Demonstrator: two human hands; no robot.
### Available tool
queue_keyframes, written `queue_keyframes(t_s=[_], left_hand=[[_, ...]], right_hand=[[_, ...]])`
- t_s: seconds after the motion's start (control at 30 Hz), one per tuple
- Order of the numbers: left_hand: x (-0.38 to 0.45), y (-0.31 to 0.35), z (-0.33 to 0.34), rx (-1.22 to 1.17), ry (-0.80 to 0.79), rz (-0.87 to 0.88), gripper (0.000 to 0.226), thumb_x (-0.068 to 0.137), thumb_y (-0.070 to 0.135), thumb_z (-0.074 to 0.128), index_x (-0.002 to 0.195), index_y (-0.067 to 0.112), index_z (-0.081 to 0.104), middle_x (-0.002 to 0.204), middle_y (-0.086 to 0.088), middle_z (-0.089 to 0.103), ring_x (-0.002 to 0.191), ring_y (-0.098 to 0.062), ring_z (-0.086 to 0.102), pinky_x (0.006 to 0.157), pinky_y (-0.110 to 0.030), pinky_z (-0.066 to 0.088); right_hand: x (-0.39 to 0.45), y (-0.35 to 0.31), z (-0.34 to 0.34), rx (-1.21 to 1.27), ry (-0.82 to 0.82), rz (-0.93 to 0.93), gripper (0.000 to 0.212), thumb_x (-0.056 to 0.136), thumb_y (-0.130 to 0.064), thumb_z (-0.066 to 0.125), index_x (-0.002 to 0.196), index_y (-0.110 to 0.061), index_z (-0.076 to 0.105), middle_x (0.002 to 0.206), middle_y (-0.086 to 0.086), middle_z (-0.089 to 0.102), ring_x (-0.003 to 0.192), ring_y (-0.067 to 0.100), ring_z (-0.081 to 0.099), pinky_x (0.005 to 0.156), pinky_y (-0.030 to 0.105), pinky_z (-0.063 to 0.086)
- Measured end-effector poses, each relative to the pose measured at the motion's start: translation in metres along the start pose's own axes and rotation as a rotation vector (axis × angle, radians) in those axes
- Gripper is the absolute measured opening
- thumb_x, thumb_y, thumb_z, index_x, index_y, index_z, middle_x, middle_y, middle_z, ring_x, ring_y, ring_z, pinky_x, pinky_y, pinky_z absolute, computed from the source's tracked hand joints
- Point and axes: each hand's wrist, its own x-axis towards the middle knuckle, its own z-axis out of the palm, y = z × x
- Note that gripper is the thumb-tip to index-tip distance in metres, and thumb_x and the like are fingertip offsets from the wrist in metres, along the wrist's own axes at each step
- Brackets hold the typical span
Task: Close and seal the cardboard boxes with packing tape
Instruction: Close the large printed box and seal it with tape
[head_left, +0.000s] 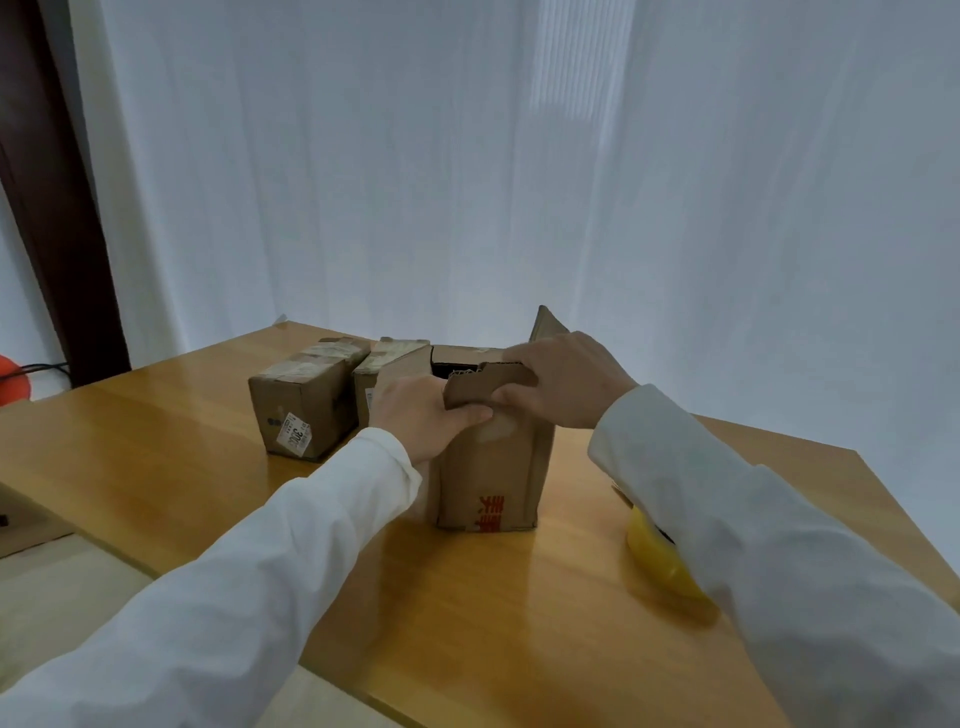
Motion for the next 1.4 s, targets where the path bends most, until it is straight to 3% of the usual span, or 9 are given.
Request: queue_keyframes(t_s=[0.2,0.37,0.5,0.6,0.7,0.8,1.07,1.27,1.4], left_hand=[[0.002,0.009,0.023,0.221,0.216,-0.052,0.038,0.091,0.059,0.042,0.066,0.031,0.046,0.065,0.011,0.044,0.095,-0.022,0.058,0.08,-0.028,0.04],[0.017,0.028,0.039,0.195,0.255,-0.006,0.048,0.089,0.052,0.054,0.126,0.021,0.05,0.115,-0.001,0.059,0.118,-0.026,0.049,0.103,-0.038,0.032],[0.0,0.042,0.06,-0.085,0.76,0.614,0.063,0.076,0.034,0.07,0.125,0.01,0.039,0.126,-0.007,0.04,0.118,-0.028,0.041,0.103,-0.047,0.035],[-0.018,0.047,0.098,-0.088,0.378,0.758,0.06,0.076,0.044,0.064,0.123,0.014,0.043,0.124,-0.003,0.046,0.114,-0.018,0.042,0.099,-0.039,0.039],[-0.03,0.046,0.14,-0.178,-0.19,0.434,0.086,0.074,0.048,0.074,0.141,0.017,0.031,0.14,0.0,0.038,0.128,-0.012,0.033,0.109,-0.037,0.033],[-0.029,0.044,0.17,-0.225,-0.456,0.194,0.106,0.067,0.052,0.078,0.148,0.022,0.017,0.151,0.003,0.025,0.138,-0.016,0.026,0.113,-0.034,0.026],[-0.016,0.068,0.191,-0.538,-0.482,0.088,0.077,0.078,0.041,0.072,0.143,0.027,0.033,0.129,0.012,0.044,0.115,-0.007,0.04,0.099,-0.024,0.035],[-0.007,0.067,0.197,-0.672,-0.448,0.04,0.052,0.082,0.031,0.07,0.13,0.032,0.05,0.113,0.013,0.057,0.107,-0.007,0.053,0.092,-0.022,0.043],[-0.007,0.065,0.196,-0.724,-0.409,-0.013,0.037,0.085,0.027,0.068,0.12,0.032,0.06,0.099,0.012,0.064,0.094,-0.003,0.059,0.074,-0.008,0.047]], right_hand=[[-0.04,0.052,0.006,0.275,0.361,0.236,0.025,0.09,-0.03,0.061,0.113,-0.022,0.06,0.113,-0.006,0.06,0.108,0.014,0.051,0.093,0.027,0.034],[-0.105,0.093,0.024,0.273,-0.257,0.579,0.028,0.091,-0.048,0.056,0.097,-0.02,0.055,0.097,-0.004,0.059,0.089,0.014,0.055,0.072,0.025,0.04],[-0.146,0.102,0.042,0.37,-0.477,0.623,0.032,0.084,-0.052,0.063,0.093,-0.021,0.058,0.09,-0.005,0.06,0.083,0.013,0.056,0.07,0.024,0.043],[-0.16,0.097,0.048,0.405,-0.597,0.634,0.038,0.075,-0.047,0.076,0.103,-0.026,0.061,0.103,-0.008,0.059,0.097,0.014,0.054,0.083,0.025,0.043],[-0.168,0.093,0.058,0.227,-0.568,0.564,0.029,0.076,-0.045,0.073,0.097,-0.026,0.064,0.093,-0.009,0.056,0.091,0.015,0.051,0.075,0.023,0.037],[-0.177,0.094,0.066,0.324,-0.426,0.541,0.01,0.078,-0.039,0.069,0.076,-0.035,0.06,0.079,-0.012,0.055,0.083,0.014,0.05,0.071,0.023,0.035],[-0.194,0.097,0.087,0.561,0.061,0.607,0.016,0.062,-0.047,0.056,0.07,-0.036,0.065,0.07,-0.014,0.061,0.079,0.01,0.057,0.067,0.023,0.044],[-0.196,0.102,0.096,0.586,0.177,0.623,0.029,0.061,-0.05,0.055,0.076,-0.028,0.068,0.076,-0.007,0.06,0.084,0.012,0.055,0.07,0.021,0.043],[-0.198,0.105,0.095,0.706,0.247,0.637,0.003,0.068,-0.032,0.063,0.068,-0.029,0.064,0.069,-0.011,0.06,0.068,0.008,0.056,0.063,0.023,0.044]])
